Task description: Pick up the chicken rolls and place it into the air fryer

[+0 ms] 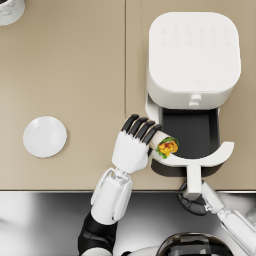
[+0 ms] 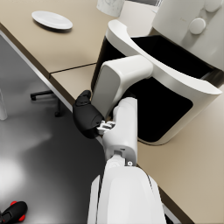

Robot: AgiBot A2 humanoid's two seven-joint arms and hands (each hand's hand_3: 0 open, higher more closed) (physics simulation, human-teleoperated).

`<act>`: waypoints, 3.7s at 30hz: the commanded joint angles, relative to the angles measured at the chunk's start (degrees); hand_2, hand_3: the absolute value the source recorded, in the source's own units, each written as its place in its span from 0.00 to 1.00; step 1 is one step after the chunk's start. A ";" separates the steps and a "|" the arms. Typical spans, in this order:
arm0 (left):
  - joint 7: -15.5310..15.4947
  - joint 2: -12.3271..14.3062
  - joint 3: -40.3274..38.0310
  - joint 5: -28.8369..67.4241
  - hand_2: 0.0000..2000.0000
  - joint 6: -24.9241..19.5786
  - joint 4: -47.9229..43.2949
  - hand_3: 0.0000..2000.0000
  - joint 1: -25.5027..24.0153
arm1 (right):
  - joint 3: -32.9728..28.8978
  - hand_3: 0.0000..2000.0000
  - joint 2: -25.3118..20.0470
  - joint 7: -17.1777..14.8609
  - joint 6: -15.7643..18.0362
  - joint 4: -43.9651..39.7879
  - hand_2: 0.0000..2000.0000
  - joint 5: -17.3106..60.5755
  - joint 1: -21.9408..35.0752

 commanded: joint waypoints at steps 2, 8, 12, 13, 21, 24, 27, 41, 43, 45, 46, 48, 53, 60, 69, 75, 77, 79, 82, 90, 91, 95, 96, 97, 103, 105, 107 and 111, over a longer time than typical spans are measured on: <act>0.00 2.87 3.97 -0.02 1.00 0.00 1.63 1.00 3.47 | 8.60 1.00 -16.26 0.01 1.15 5.44 1.00 -0.02 -4.11; 0.00 5.25 7.97 -0.02 1.00 -0.04 5.50 1.00 5.37 | -6.70 1.00 -2.67 -0.01 5.47 2.93 1.00 -0.01 -6.21; 0.18 0.20 15.65 0.02 1.00 -0.05 8.98 1.00 10.16 | 7.75 1.00 -19.57 -0.12 8.57 8.22 1.00 -0.03 -9.08; 0.32 0.83 16.09 0.02 1.00 -0.24 10.20 1.00 10.56 | 7.68 1.00 -19.32 -0.20 10.35 8.15 1.00 -0.02 -9.17; 0.58 4.52 14.90 0.03 1.00 -0.42 18.95 1.00 13.32 | 8.74 1.00 -21.84 -0.73 18.82 7.29 1.00 0.01 -12.32; 0.58 5.05 14.83 0.03 1.00 -0.38 19.75 1.00 13.40 | -21.29 1.00 -18.73 -0.94 21.11 0.93 1.00 0.04 -13.22; 0.56 4.62 15.04 0.04 0.00 1.43 18.70 0.51 12.18 | -22.86 1.00 -19.45 -0.77 24.58 1.68 1.00 0.06 -14.04; 0.52 -6.76 -2.56 0.05 0.00 4.30 -1.58 0.00 -5.37 | 3.55 1.00 -25.29 -0.43 27.35 7.07 1.00 0.05 -12.94; 0.51 -7.13 -6.15 0.04 0.00 4.34 -2.60 0.00 -6.79 | 1.66 1.00 -26.40 -0.37 27.82 6.63 1.00 0.06 -12.71; 0.51 -7.48 -9.85 0.03 0.00 4.36 -3.93 0.00 -8.57 | -0.87 1.00 -28.23 -0.30 28.40 6.01 1.00 0.06 -12.14; 0.51 -7.52 -11.09 0.03 0.00 4.37 -4.13 0.00 -9.16 | -2.20 1.00 -28.94 -0.43 28.51 5.60 1.00 0.07 -11.89; 0.51 -7.66 -13.35 0.02 0.00 4.38 -4.73 0.00 -10.59 | -5.35 1.00 -31.42 -0.61 30.33 5.25 1.00 0.11 -10.93; 0.51 -7.69 -17.93 0.02 0.00 4.38 -6.32 0.00 -12.60 | -12.30 1.00 -35.71 -1.38 35.73 4.07 1.00 0.68 -8.50; 0.51 -7.99 -21.03 0.00 0.00 4.39 -6.33 0.00 -12.08 | -14.81 1.00 -37.03 -1.07 36.01 0.11 1.00 0.86 -3.42; 0.51 -8.17 -21.77 -0.01 0.00 4.39 -6.49 0.00 -13.25 | -15.61 1.00 -37.13 -0.61 37.56 -6.68 1.00 0.44 4.58; 0.51 -8.69 -23.02 -0.02 0.00 4.39 -6.62 0.00 -12.48 | -14.44 1.00 -35.15 -0.78 37.04 -12.59 1.00 0.28 11.11; 0.51 -8.79 -22.97 -0.02 0.00 4.39 -6.62 0.00 -12.49 | -11.75 1.00 -32.79 -0.41 34.87 -14.85 1.00 0.25 14.05; 0.51 -8.95 -23.27 -0.02 0.00 4.39 -6.24 0.00 -12.34 | -8.87 1.00 -30.39 -0.33 33.16 -17.09 1.00 0.22 17.44; 0.51 -8.95 -22.88 -0.01 0.00 4.39 -6.60 0.00 -12.93 | -4.88 1.00 -27.53 0.43 31.19 -20.22 1.00 0.18 22.30; 0.51 -9.22 -22.65 -0.01 0.00 4.40 -6.32 0.00 -13.01 | 6.38 1.00 -23.84 1.85 27.47 -26.43 1.00 0.08 33.34; 0.51 -9.06 -22.63 -0.01 0.00 4.40 -6.32 0.00 -13.88 | 7.82 1.00 -23.73 1.91 28.74 -27.78 1.00 0.08 34.80; 0.51 -9.19 -22.57 -0.01 0.00 4.40 -6.14 0.00 -13.78 | 8.50 1.00 -25.14 2.14 26.92 -33.61 1.00 -0.09 37.96; 0.51 -9.23 -22.53 -0.01 0.00 4.40 -6.08 0.00 -13.74 | 8.53 1.00 -25.66 2.01 26.90 -35.21 1.00 -0.07 38.86; 0.51 -9.40 -22.69 -0.01 0.00 4.40 -5.99 0.00 -13.07 | 8.59 1.00 -25.87 2.07 26.80 -35.92 1.00 -0.06 39.21; 0.51 -9.50 -22.38 0.00 0.00 4.40 -5.36 0.00 -13.53 | 8.62 1.00 -29.59 1.70 24.72 -44.37 1.00 0.04 42.77; 0.51 -9.54 -22.32 0.00 0.00 4.40 -5.21 0.00 -13.46 | 8.62 1.00 -30.32 1.99 23.41 -46.10 1.00 0.08 43.91; 0.51 -9.59 -22.18 0.00 0.00 4.40 -5.08 0.00 -13.38 | 8.63 1.00 -30.41 2.11 23.54 -46.40 1.00 0.10 44.61; 0.51 -9.67 -21.95 0.00 0.00 4.40 -4.91 0.00 -13.39 | 6.16 1.00 -17.79 1.90 24.02 -48.64 1.00 0.14 39.61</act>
